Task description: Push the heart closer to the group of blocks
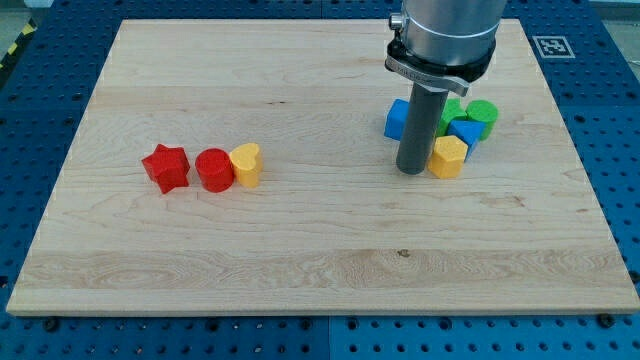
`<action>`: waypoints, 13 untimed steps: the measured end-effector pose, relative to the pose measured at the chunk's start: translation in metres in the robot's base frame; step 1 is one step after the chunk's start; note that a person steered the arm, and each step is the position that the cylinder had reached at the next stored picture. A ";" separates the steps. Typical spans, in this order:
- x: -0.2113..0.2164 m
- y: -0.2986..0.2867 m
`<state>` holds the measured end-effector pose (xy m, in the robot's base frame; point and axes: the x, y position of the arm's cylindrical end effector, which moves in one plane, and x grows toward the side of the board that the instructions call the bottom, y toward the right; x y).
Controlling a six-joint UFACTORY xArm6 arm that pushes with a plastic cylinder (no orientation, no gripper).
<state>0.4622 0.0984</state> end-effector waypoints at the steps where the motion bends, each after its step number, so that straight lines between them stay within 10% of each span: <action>1: -0.005 0.008; 9: -0.059 -0.140; 13: -0.010 -0.191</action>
<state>0.4517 -0.0922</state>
